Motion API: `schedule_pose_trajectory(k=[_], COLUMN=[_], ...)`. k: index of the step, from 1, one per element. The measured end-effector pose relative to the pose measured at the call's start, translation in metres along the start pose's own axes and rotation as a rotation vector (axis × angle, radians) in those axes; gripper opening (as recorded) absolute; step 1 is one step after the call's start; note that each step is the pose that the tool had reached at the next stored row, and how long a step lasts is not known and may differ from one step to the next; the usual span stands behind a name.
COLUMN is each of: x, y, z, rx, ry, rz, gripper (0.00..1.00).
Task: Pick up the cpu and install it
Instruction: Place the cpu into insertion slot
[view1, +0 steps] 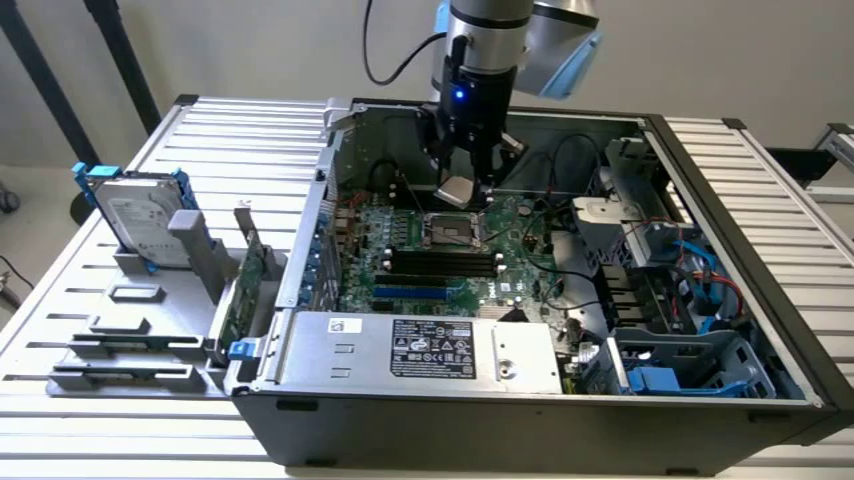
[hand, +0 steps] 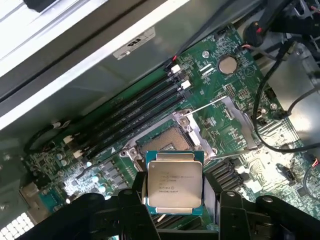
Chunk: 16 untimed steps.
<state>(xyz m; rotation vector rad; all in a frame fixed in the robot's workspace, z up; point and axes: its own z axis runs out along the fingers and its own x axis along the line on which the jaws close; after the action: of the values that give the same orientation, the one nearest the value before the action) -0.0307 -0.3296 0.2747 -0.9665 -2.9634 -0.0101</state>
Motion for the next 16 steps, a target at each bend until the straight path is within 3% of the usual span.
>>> schedule_pose_trajectory(k=[16], x=[0.000], y=[0.0000], z=[0.0151], rx=[-0.0074], ry=[0.0004], rz=[0.291], gripper=[0.55])
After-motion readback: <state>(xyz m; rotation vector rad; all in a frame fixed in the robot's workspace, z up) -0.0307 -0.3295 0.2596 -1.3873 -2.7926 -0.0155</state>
